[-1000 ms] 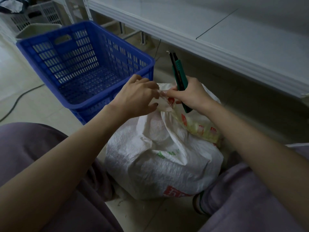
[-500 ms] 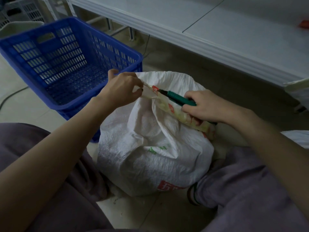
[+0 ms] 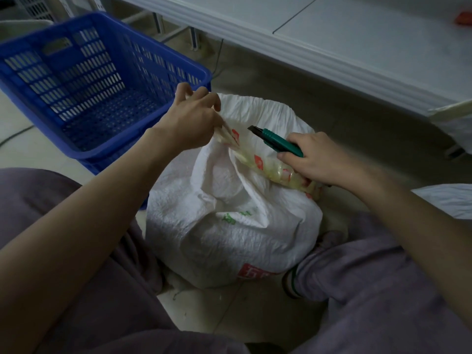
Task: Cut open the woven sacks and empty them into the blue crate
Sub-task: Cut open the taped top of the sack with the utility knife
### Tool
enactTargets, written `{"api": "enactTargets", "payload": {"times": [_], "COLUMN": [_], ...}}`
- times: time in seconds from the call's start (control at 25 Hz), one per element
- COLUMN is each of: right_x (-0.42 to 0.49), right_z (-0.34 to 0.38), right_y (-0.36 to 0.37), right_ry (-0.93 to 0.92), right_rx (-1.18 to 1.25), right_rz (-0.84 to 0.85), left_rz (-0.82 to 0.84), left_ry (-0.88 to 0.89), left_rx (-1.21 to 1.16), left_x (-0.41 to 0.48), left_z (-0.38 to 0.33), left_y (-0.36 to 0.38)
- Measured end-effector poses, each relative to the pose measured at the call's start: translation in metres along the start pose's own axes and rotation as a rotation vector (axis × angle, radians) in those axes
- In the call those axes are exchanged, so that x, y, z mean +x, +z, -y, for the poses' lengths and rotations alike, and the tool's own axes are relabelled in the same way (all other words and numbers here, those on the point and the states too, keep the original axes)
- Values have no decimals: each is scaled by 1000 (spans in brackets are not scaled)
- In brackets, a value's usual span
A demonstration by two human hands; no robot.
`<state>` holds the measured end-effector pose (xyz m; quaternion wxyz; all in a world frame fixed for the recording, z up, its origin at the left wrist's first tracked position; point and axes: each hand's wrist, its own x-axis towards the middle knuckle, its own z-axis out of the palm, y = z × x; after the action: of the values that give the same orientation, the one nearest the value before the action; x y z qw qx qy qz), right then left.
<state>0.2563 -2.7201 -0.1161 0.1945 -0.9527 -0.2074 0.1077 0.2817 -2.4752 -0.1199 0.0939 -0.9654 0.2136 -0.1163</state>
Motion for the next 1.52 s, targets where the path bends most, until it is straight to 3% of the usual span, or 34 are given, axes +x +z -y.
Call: {"api": "enactTargets", "payload": {"times": [0.4, 0.68, 0.8, 1.16, 1.32, 1.52], "right_x": [12, 18, 17, 14, 13, 13], "right_z": [3, 9, 7, 18, 26, 30], "right_y": [12, 18, 16, 16, 19, 22], "right_ry": [-91, -116, -112, -27, 14, 88], "right_rx": [-117, -197, -143, -302, -286, 1], "right_rz": [74, 66, 78, 142, 129, 207], "left_rz": [-69, -29, -22, -54, -113, -135], "left_ry": [73, 87, 86, 50, 49, 37], "left_rx": [-3, -20, -19, -27, -14, -26], "left_x": [0, -7, -9, -13, -11, -11], "left_z": [3, 6, 7, 7, 7, 7], "left_y": [-3, -8, -9, -7, -8, -9]}}
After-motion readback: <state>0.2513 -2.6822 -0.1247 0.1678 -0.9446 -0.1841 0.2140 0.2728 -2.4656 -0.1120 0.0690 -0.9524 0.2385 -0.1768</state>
